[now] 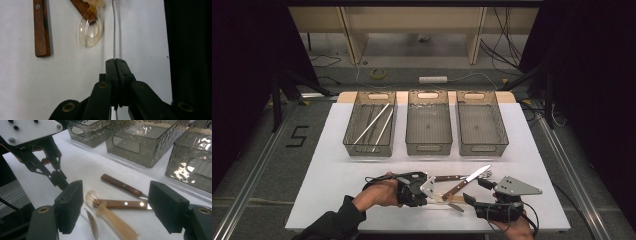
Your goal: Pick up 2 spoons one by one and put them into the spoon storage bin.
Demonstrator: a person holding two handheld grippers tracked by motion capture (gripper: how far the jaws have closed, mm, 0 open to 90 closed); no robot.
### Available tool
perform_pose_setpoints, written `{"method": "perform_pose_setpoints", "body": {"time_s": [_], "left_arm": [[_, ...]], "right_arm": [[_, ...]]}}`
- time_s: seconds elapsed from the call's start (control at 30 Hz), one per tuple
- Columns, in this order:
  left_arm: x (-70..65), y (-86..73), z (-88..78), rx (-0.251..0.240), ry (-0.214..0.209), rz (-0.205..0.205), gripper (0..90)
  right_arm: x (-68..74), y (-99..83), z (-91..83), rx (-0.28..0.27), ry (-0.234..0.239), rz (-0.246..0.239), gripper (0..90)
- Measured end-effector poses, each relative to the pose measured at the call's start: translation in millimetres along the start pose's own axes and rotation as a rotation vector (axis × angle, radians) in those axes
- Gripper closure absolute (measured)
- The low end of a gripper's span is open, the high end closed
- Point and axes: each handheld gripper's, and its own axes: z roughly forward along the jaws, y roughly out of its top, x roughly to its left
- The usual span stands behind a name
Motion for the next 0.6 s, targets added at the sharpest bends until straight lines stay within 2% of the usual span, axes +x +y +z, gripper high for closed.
{"method": "perform_pose_setpoints", "body": {"time_s": [0.2, 0.6], "left_arm": [[-0.7, 1.7, -9.8, -0.029, 0.020, -0.022, 89.2], [7.4, -6.1, -29.2, -0.094, 0.039, -0.116, 89.1]], "right_arm": [[-0.6, 0.0, -0.2, -0.006, -0.002, 0.002, 29.6], [-1.4, 0.5, -2.1, -0.016, -0.010, 0.002, 29.6]]}}
